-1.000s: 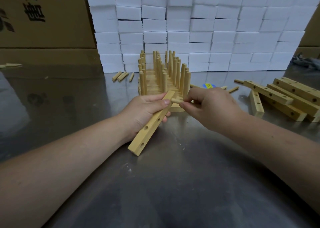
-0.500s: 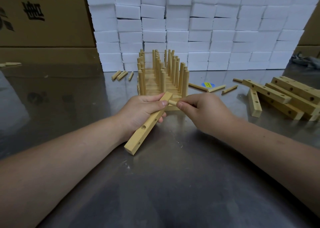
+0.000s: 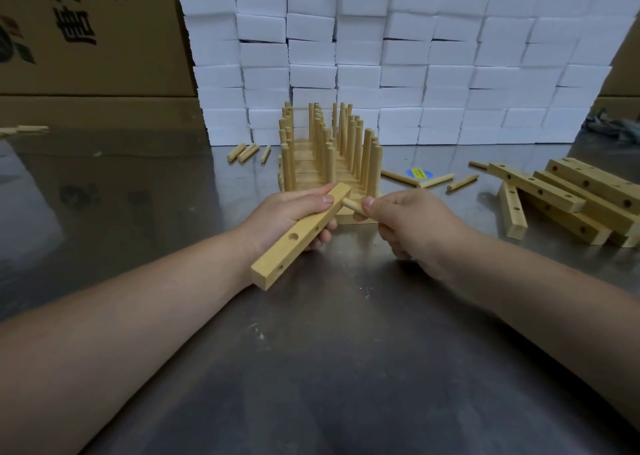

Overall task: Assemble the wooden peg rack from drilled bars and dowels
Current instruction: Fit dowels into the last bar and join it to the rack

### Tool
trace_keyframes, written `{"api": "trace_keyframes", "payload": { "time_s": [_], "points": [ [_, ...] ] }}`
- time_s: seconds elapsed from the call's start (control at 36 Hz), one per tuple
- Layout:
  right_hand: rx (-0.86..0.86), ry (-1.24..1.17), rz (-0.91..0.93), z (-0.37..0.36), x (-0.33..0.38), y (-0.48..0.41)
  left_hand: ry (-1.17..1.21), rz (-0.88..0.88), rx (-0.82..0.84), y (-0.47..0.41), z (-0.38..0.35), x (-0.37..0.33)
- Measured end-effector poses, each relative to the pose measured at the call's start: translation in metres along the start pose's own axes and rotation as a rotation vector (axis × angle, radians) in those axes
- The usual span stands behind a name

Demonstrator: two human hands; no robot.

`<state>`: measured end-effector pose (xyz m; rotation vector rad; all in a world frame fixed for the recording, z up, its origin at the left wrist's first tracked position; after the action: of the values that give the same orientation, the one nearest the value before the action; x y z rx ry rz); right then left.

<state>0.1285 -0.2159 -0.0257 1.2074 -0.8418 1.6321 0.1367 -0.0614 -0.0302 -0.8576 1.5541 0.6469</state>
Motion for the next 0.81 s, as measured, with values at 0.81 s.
{"api": "trace_keyframes", "payload": {
  "time_s": [0.81],
  "points": [
    [-0.099,1.048,-0.374,0.063,-0.031,-0.027,0.011,-0.030,-0.011,-0.008,0.004,0.003]
  ]
}}
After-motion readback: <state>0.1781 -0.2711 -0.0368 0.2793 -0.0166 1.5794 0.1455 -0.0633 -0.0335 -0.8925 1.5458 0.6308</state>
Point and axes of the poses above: each hand's wrist, its own y-axis away from the middle knuckle, its own z-axis out of the back of the hand, x = y × z, the point moved 4 cm from there along -y, towards the middle knuckle, and after that the axes turned 15 degrees about x, right-handed, at the moved point
